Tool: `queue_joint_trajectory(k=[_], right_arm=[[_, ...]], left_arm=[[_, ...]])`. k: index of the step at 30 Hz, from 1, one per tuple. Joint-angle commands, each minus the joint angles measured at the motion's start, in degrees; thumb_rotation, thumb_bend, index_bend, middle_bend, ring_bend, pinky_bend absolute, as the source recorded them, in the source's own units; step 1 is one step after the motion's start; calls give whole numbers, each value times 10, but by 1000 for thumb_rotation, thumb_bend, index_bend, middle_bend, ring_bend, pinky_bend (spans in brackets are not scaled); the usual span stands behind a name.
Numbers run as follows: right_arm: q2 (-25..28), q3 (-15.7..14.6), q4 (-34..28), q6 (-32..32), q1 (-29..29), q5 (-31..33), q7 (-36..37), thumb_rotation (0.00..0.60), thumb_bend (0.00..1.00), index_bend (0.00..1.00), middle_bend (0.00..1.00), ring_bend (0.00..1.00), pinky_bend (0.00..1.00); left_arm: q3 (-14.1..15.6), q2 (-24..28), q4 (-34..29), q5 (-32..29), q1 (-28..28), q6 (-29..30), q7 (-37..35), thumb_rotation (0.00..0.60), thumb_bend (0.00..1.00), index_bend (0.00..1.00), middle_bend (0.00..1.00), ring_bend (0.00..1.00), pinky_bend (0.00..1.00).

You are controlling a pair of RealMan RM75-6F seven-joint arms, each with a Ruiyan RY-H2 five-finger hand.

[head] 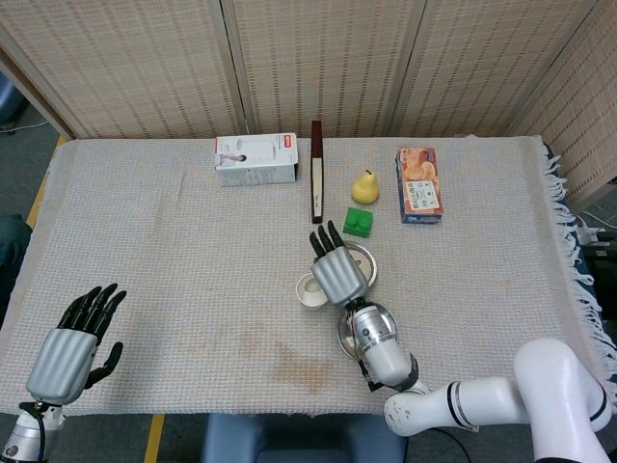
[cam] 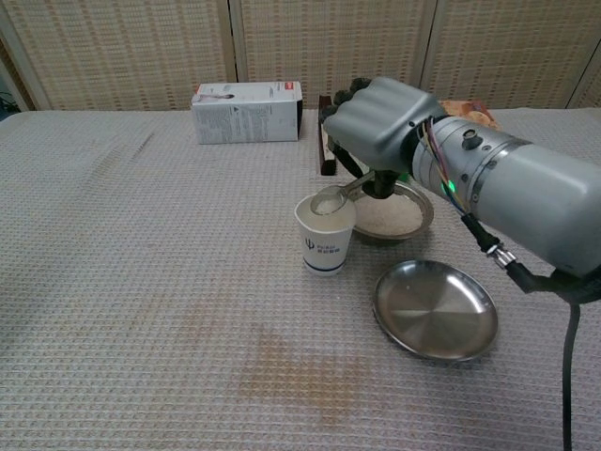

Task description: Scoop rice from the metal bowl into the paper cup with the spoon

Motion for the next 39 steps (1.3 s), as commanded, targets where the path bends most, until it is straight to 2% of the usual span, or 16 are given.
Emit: queue_joint_trajectory(k=[1, 7, 12, 20, 25, 34, 39], right_arm=[[2, -13, -16, 19, 12, -13, -46, 600, 413, 681, 92, 0, 0], [4, -36, -38, 34, 27, -6, -131, 600, 413, 681, 92, 0, 0], [-10, -48, -27, 42, 36, -18, -169, 600, 413, 681, 92, 0, 0], [-22, -90, -13, 66, 59, -50, -295, 600, 414, 673, 92, 0, 0], [-32, -105, -8, 75, 63, -63, -349, 600, 414, 673, 91, 0, 0], [-45, -119, 6, 73, 67, -100, -387, 600, 414, 673, 91, 0, 0], [-40, -106, -6, 80, 53, -99, -366, 600, 413, 668, 91, 0, 0]], left_arm=[[0, 0, 0, 0, 0, 0, -1, 600, 454, 0, 0, 0, 128], [2, 1, -2, 7, 1, 3, 1, 600, 454, 0, 0, 0, 129], [3, 1, -3, 10, 3, 5, 3, 600, 454, 0, 0, 0, 128], [1, 1, -2, 8, 2, 2, 1, 600, 454, 0, 0, 0, 128], [2, 2, -2, 10, 3, 3, 1, 600, 454, 0, 0, 0, 128], [2, 2, -2, 9, 2, 1, -1, 600, 455, 0, 0, 0, 128], [1, 3, -1, 9, 3, 2, -3, 600, 454, 0, 0, 0, 128]])
